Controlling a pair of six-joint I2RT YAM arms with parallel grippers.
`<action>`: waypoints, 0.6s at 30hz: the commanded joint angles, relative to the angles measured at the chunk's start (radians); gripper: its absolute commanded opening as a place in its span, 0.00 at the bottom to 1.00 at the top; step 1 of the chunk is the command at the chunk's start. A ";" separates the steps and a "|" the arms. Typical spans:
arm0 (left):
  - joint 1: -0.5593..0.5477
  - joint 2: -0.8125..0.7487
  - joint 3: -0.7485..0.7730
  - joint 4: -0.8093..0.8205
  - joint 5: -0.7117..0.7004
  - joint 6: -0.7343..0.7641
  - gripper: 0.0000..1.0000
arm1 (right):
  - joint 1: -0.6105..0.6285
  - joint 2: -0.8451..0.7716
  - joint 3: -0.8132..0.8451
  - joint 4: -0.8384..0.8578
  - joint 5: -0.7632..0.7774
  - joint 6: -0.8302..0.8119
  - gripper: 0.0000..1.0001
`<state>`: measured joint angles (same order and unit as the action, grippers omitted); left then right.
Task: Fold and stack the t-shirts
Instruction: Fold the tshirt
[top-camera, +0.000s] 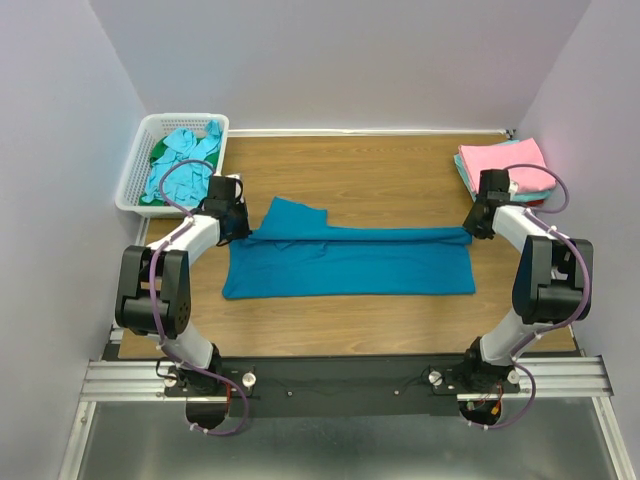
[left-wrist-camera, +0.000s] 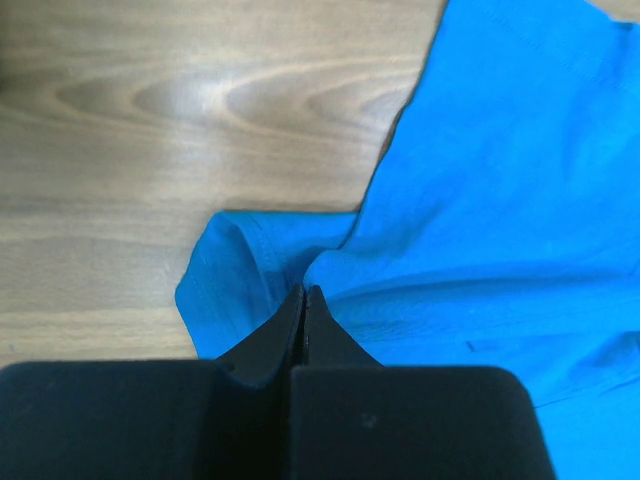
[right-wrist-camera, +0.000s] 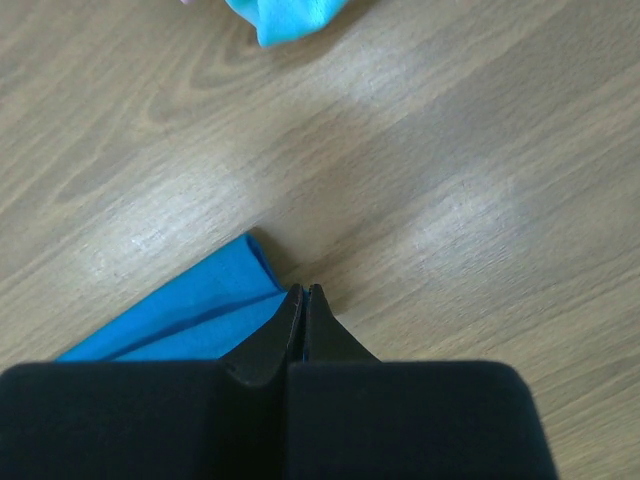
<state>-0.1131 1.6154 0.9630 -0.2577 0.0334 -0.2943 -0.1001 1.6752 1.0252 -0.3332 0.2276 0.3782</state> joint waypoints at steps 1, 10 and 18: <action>0.013 -0.022 -0.040 0.025 -0.059 -0.022 0.00 | -0.013 -0.002 -0.028 0.023 0.056 0.027 0.01; 0.013 -0.040 -0.098 0.043 -0.063 -0.049 0.00 | -0.013 0.003 -0.034 0.028 0.026 0.031 0.05; 0.013 -0.087 -0.099 0.048 -0.078 -0.059 0.00 | -0.013 -0.026 -0.028 0.028 0.004 0.033 0.05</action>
<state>-0.1131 1.5810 0.8654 -0.2253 0.0189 -0.3481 -0.1001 1.6752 1.0046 -0.3290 0.2222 0.4007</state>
